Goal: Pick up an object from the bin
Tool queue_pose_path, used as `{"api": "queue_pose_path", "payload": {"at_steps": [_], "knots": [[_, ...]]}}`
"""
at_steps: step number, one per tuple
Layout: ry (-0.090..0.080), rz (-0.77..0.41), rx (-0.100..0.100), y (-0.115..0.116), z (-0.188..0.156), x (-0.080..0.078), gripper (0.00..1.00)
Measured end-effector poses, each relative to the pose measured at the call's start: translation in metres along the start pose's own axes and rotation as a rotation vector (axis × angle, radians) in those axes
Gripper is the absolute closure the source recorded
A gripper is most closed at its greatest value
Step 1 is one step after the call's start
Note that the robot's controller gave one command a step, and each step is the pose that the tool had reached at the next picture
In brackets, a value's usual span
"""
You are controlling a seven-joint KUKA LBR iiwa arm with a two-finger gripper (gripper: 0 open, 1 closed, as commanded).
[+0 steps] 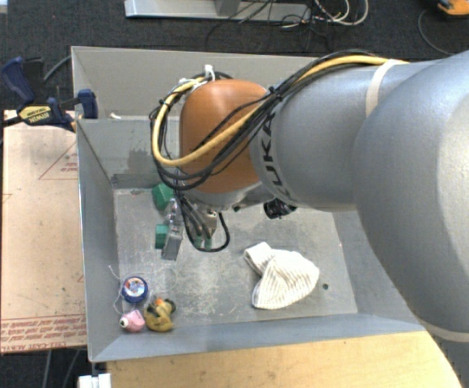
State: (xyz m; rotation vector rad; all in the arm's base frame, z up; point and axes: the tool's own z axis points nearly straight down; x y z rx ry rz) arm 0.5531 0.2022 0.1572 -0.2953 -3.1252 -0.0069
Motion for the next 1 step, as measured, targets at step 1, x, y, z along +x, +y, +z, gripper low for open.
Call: {"api": "queue_pose_path", "payload": {"at_steps": [1], "knots": [[-0.002,0.000,-0.001,0.0004,-0.0065,-0.0006,1.00]]}}
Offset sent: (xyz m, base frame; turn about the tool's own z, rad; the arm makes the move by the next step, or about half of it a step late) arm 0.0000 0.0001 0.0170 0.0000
